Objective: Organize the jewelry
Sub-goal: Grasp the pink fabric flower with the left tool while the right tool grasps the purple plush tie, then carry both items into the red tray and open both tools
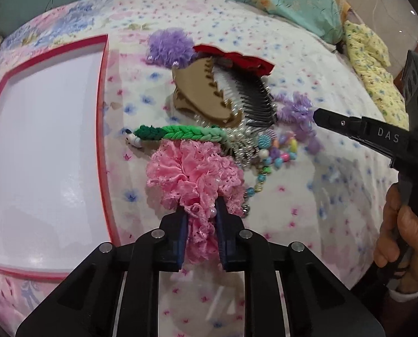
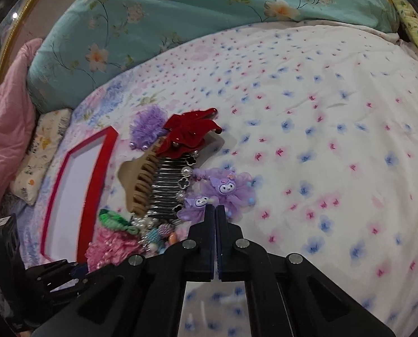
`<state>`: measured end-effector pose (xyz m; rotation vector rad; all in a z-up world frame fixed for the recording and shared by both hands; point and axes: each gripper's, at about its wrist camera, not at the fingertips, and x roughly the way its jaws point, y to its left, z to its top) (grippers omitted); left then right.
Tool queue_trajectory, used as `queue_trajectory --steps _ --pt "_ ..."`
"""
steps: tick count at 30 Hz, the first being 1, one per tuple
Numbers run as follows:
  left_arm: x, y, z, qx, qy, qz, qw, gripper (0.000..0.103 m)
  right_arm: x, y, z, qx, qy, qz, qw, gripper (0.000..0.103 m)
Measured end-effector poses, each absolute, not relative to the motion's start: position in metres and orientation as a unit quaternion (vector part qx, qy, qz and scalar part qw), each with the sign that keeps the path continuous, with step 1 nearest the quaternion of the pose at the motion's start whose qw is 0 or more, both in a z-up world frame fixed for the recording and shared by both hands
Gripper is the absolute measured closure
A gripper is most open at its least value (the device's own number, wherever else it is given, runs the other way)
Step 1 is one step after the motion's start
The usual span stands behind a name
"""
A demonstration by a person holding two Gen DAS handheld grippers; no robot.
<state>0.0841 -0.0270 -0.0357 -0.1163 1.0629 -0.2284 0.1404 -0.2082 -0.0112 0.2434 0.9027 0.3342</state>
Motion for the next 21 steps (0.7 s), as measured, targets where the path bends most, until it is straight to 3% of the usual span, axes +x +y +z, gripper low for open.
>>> queue_trajectory --steps 21 --pt "0.035 0.028 0.023 -0.101 0.441 -0.104 0.886 0.089 0.072 -0.182 0.043 0.127 0.387 0.251 0.878 0.103"
